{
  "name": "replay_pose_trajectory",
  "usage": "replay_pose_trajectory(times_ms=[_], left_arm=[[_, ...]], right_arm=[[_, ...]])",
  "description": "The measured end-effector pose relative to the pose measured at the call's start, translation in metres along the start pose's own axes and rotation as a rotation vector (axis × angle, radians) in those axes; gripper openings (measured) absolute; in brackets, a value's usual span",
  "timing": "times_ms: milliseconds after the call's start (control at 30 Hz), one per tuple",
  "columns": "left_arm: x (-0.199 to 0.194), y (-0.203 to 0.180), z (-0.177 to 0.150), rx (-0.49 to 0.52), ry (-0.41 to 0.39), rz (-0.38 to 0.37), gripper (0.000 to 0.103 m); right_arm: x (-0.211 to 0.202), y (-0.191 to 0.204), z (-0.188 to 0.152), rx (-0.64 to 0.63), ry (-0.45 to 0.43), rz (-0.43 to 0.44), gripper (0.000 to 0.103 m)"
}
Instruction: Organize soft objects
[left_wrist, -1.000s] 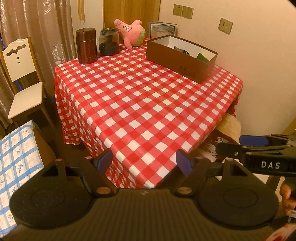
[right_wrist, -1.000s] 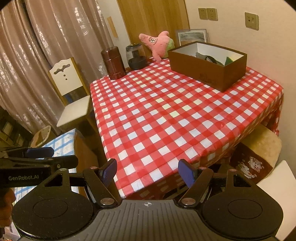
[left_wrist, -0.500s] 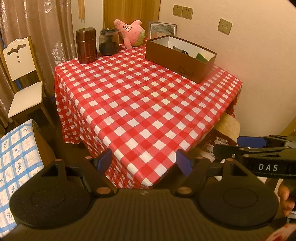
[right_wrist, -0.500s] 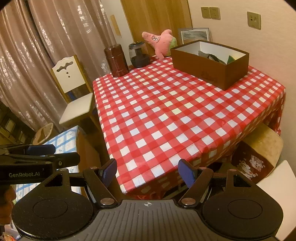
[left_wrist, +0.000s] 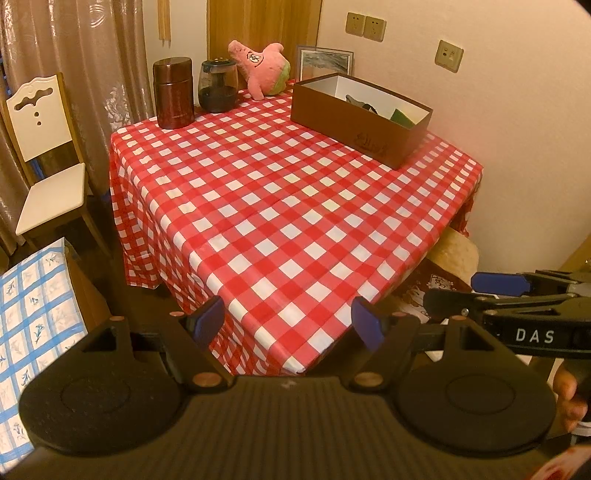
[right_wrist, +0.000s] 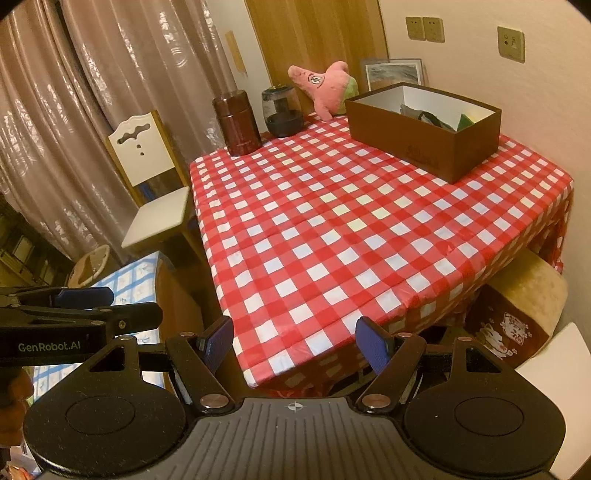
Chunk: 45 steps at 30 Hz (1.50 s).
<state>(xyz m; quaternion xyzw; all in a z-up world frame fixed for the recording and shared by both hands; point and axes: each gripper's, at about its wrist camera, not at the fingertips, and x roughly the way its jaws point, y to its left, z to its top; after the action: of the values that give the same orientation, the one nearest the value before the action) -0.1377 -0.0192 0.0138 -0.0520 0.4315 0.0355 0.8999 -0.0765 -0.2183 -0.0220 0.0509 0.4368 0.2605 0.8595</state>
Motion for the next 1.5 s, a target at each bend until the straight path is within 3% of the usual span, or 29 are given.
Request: replay_pose_trajectory(times_ms=[1500], left_arm=[[-0.0012, -0.0027, 0.0006, -0.003, -0.006, 0.002, 0.074]], right_arm=[[-0.0016, 0.0002, 0.0025, -0.005, -0.004, 0.001, 0.073]])
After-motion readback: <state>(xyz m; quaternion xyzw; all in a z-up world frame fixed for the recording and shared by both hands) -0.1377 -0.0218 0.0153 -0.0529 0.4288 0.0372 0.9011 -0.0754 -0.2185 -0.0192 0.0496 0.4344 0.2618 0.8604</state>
